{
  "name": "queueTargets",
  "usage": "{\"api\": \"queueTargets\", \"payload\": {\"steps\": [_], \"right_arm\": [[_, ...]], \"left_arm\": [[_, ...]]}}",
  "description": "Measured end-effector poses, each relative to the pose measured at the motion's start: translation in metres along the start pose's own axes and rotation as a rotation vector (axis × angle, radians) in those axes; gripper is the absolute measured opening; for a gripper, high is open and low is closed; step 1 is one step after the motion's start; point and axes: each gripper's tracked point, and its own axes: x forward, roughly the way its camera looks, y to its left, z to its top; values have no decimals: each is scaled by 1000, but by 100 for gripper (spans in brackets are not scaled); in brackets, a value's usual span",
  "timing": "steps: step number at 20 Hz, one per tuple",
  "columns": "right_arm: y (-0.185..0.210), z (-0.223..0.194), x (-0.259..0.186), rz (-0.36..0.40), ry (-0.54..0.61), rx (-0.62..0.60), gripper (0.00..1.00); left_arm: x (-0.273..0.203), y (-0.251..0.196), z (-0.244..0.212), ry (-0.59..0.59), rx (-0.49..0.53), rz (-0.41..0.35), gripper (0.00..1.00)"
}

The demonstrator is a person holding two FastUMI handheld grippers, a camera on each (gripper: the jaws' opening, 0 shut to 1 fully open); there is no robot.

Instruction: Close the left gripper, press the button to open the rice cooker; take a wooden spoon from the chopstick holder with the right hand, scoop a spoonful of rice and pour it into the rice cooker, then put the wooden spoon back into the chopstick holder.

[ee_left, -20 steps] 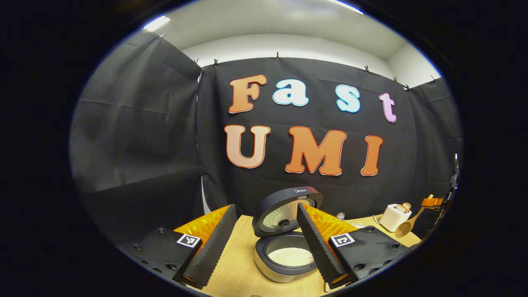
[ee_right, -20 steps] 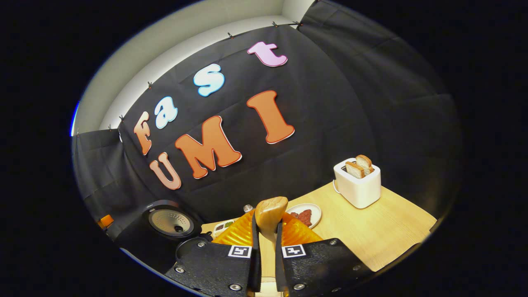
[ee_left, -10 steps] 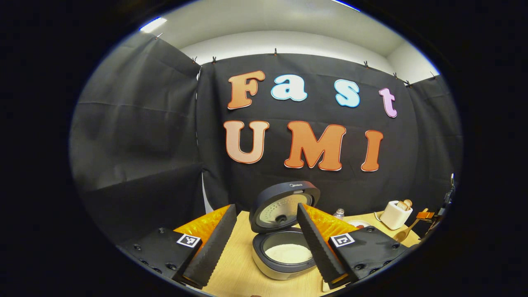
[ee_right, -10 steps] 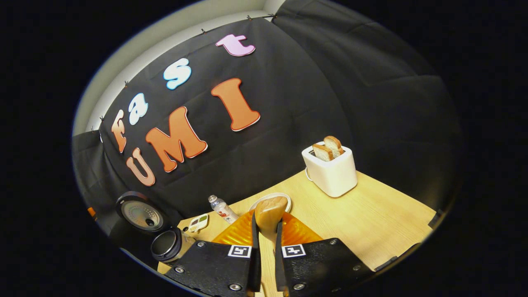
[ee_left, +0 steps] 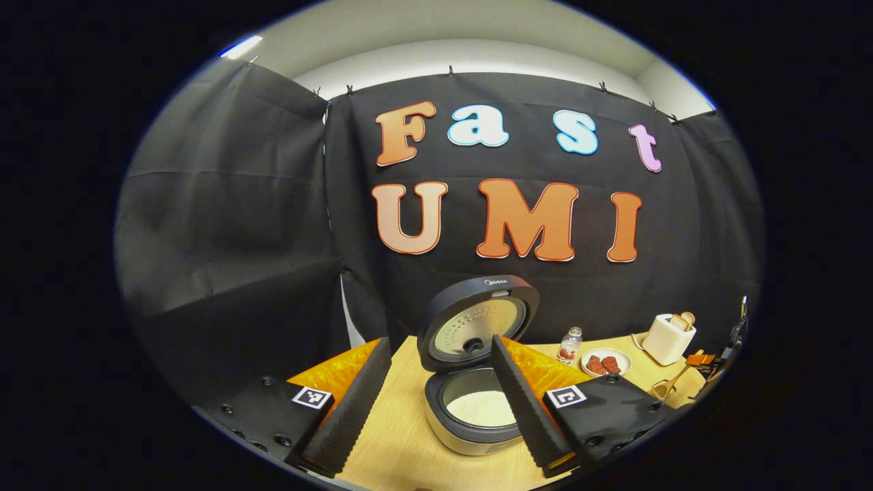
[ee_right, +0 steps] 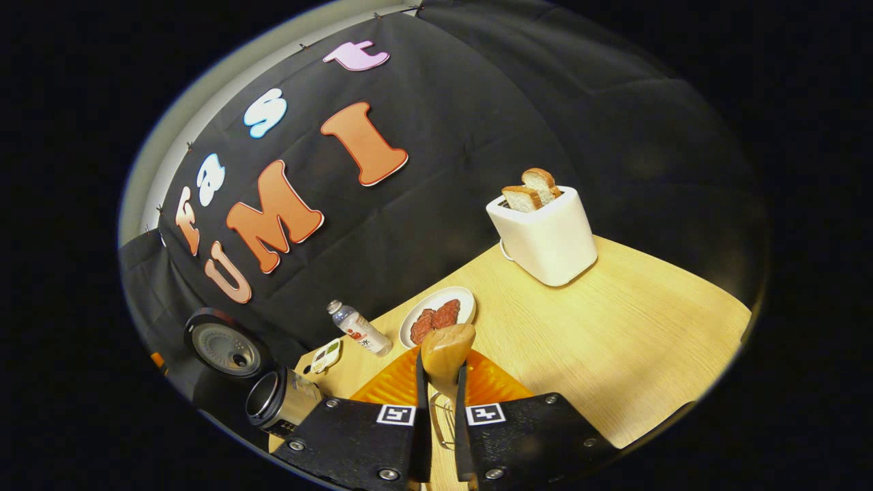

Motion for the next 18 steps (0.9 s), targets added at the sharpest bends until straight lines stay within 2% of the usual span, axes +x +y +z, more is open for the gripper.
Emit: {"api": "queueTargets", "payload": {"steps": [6, 9, 10, 11, 14, 17, 18], "right_arm": [[-13, 0, 2, 15, -5, 77, 13], [-21, 1, 3, -16, -11, 102, 22], [-24, 1, 2, -31, -12, 98, 18], [-27, -1, -1, -44, -7, 91, 25], [-31, 3, -10, -77, 2, 78, 34], [-43, 22, -17, -144, -32, 36, 63], [-43, 30, -22, -161, -45, 10, 78]], "left_arm": [[-1, -2, 12, -20, 6, -2, 96], [-1, -2, 18, -34, -13, -4, 96], [-2, -1, 21, -38, -17, -9, 96], [-4, -2, 22, -38, -24, -17, 96], [-6, 8, 23, -32, -15, -2, 99], [-10, 11, 24, -27, -9, -1, 100], [-11, 10, 28, -35, -16, -10, 96]]}}
